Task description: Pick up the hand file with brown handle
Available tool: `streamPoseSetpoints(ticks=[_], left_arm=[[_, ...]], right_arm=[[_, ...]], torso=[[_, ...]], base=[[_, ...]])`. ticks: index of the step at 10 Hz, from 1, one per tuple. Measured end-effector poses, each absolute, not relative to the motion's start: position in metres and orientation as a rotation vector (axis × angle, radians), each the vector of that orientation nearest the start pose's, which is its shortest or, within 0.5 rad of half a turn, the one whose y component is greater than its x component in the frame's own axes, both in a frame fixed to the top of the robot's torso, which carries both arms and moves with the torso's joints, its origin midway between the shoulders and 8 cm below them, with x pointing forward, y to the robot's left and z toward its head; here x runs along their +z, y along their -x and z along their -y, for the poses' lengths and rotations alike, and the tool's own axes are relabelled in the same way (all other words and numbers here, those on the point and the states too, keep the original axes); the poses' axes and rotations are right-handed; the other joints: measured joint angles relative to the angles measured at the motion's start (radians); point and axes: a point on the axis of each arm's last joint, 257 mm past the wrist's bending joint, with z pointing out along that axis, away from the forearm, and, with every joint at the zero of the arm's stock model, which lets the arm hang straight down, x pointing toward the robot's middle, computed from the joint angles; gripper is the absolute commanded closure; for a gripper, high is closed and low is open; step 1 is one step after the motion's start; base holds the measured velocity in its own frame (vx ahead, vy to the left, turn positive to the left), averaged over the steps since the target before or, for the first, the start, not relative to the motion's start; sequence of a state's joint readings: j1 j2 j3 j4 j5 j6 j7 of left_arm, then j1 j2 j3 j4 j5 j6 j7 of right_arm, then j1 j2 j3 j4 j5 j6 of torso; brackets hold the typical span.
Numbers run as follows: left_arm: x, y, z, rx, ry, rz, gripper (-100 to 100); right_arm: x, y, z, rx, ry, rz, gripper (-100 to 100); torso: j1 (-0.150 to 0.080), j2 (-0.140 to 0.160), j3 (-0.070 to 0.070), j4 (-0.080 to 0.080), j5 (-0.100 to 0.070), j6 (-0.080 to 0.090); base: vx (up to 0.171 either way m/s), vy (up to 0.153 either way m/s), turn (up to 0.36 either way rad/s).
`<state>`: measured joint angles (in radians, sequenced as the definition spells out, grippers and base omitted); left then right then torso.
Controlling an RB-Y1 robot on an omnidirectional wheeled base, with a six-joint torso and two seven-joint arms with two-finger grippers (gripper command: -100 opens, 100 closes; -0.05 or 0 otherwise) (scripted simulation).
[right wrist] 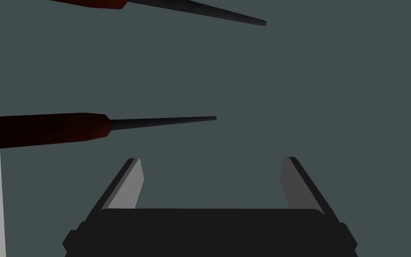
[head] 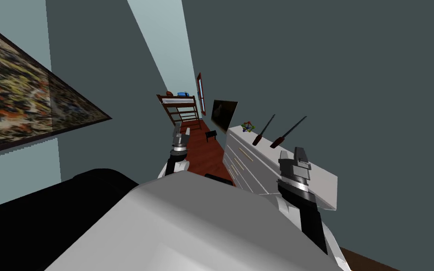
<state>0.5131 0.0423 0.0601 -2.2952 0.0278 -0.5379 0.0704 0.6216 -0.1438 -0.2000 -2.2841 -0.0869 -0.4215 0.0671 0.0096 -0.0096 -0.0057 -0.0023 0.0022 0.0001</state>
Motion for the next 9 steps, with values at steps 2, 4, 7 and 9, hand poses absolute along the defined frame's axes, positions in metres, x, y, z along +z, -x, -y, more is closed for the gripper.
streamPoseSetpoints(ticks=[2, 4, 7, 9], left_arm=[[0.036, -0.330, -0.296, -1.333, 0.626, -0.581, 0], [0.036, -0.330, -0.296, -1.333, 0.627, -0.581, 0], [0.036, -0.330, -0.296, -1.333, 0.626, -0.581, 0], [0.036, -0.330, -0.296, -1.333, 0.626, -0.581, 0]], right_arm=[[-0.019, -0.328, 0.373, 0.915, -0.679, -0.847, -100], [-0.023, -0.327, 0.392, 0.803, -0.676, -0.896, -100], [-0.034, -0.319, 0.427, 0.574, -0.666, -0.989, -100], [-0.047, -0.310, 0.455, 0.418, -0.658, -1.051, -100]], torso=[[-0.003, 0.003, 0.002, 0.001, 0.000, 0.000], [-0.003, 0.001, 0.001, 0.000, -0.001, 0.000], [-0.001, -0.003, -0.001, 0.000, 0.000, 0.000], [-0.001, -0.001, -0.001, 0.000, 0.000, 0.000]], base=[[0.091, 0.093, -0.033], [0.146, 0.137, -0.077], [0.172, 0.151, -0.071], [0.143, 0.144, -0.070]])
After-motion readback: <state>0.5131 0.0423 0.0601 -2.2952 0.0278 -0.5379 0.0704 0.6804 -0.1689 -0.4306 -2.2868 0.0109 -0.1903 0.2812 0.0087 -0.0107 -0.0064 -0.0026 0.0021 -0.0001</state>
